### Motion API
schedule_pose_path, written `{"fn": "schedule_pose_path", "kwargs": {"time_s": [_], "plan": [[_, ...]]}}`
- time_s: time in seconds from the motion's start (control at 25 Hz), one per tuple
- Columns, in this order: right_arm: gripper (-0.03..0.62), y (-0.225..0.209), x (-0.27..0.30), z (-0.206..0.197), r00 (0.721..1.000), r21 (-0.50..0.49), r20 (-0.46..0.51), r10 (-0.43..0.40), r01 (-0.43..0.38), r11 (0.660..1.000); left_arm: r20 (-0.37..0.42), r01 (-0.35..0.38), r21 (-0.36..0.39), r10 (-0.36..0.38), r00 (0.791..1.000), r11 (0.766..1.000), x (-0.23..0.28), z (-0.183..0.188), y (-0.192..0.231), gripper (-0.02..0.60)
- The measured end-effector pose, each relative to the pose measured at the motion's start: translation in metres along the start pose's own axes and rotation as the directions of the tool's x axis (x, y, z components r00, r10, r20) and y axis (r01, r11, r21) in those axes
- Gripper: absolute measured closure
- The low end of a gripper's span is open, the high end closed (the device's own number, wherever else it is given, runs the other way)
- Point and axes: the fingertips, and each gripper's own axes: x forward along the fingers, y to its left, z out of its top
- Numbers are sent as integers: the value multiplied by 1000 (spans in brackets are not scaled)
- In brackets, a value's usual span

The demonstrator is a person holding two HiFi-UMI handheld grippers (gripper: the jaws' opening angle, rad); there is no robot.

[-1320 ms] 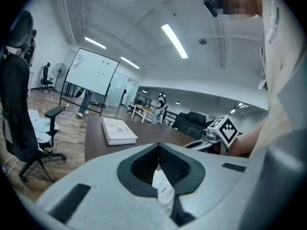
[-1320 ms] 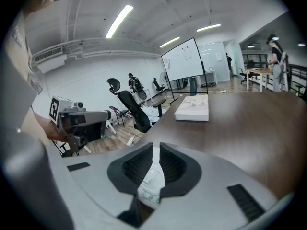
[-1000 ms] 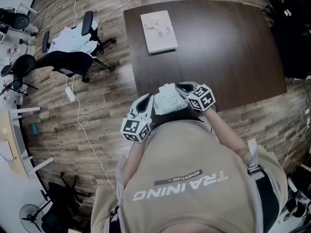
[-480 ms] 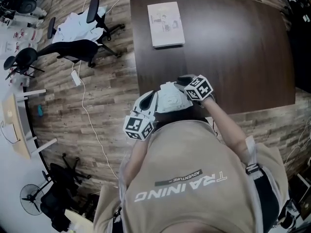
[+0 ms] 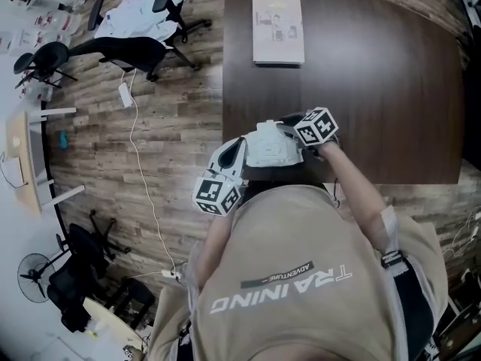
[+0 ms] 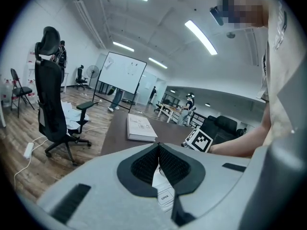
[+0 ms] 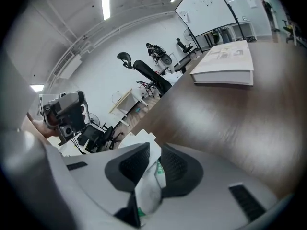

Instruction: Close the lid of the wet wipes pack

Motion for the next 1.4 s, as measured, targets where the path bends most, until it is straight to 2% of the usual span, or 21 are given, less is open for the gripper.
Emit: {"fn": "schedule_pose_path", "kwargs": {"time_s": [0.2, 0.4, 0.88, 1.24, 1.4], "plan": [[534, 2, -4, 7, 999, -31, 41, -34, 35, 999, 16, -2, -30, 2, 1000, 1000, -11, -11, 0, 572], [551, 10, -11, 12, 992, -40, 99, -74, 78, 996, 45, 9, -20, -8, 999, 1000, -19, -11, 1, 572], [551, 38, -32, 0, 980, -55, 144, -136, 145, 988, 90, 88, -31, -85, 992, 996, -31, -7, 2, 572], [551, 66, -41, -17, 979, -219, 114, -169, 191, 957, 99, 140, -35, -136, 986, 990, -25, -13, 0, 572], [549, 75, -40, -30, 978, -257, 82, -193, 208, 944, 99, 156, -50, -151, 984, 986, -27, -17, 0, 572]]}}
